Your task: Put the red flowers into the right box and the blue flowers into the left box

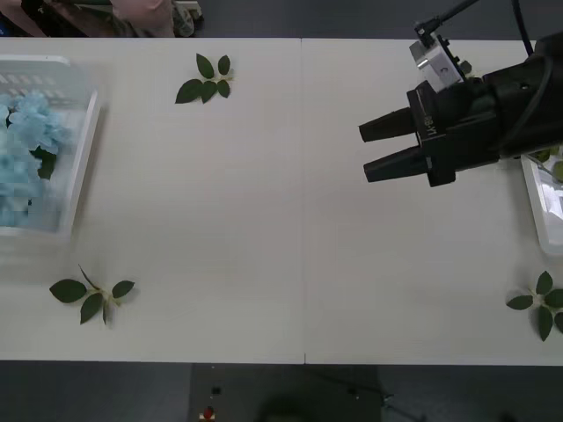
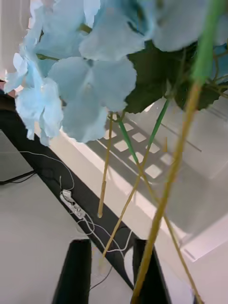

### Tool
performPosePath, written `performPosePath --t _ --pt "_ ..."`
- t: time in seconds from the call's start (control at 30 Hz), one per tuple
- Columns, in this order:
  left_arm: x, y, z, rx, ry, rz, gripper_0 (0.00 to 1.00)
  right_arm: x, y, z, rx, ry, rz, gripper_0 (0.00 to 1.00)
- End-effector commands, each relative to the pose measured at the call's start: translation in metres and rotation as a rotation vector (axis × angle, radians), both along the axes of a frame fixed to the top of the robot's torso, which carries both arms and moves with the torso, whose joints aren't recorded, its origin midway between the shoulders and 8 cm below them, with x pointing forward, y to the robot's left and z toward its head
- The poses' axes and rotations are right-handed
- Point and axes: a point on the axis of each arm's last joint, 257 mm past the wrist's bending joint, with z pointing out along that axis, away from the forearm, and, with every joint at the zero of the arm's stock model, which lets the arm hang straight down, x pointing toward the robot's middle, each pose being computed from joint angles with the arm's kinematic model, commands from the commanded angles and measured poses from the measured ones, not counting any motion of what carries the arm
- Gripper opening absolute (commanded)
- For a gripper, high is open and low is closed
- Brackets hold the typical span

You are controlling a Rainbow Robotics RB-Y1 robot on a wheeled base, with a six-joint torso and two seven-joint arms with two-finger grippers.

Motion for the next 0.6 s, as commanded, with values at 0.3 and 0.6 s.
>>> performPosePath --t 0.3,0.6 --pt "0.012 -0.004 0.032 0.089 -0.017 -0.043 0.79 -0.016 0.004 0.047 0.045 -0.043 0.068 0.68" --pt "0.015 -0.013 0.033 0.061 -0.025 -0.052 1.00 -0.012 0.005 0.046 0.063 -0.025 0.075 0.68"
